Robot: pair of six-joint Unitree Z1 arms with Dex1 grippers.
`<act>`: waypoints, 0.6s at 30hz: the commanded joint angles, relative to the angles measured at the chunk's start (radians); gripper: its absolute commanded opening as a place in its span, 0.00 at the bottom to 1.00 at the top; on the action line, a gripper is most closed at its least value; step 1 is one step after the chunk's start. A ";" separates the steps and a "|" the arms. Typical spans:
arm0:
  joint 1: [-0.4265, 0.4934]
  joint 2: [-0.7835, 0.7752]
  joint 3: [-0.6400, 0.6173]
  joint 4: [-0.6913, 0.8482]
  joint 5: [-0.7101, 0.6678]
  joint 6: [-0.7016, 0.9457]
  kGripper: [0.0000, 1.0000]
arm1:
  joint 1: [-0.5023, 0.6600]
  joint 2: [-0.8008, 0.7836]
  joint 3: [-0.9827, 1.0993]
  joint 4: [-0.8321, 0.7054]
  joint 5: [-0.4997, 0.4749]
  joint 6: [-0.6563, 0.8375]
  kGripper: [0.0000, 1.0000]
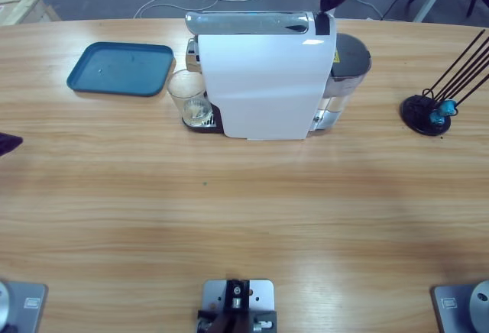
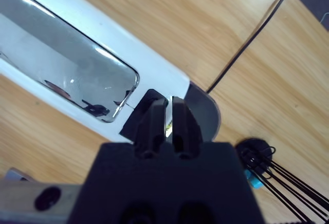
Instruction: Pour coffee
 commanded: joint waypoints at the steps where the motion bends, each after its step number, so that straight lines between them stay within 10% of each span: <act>1: 0.008 0.038 0.007 -0.005 0.007 -0.007 0.99 | 0.009 0.042 -0.302 0.224 -0.011 0.008 1.00; 18: 0.008 0.045 0.009 -0.008 0.001 -0.008 0.99 | 0.009 0.007 -0.296 0.276 0.016 0.015 1.00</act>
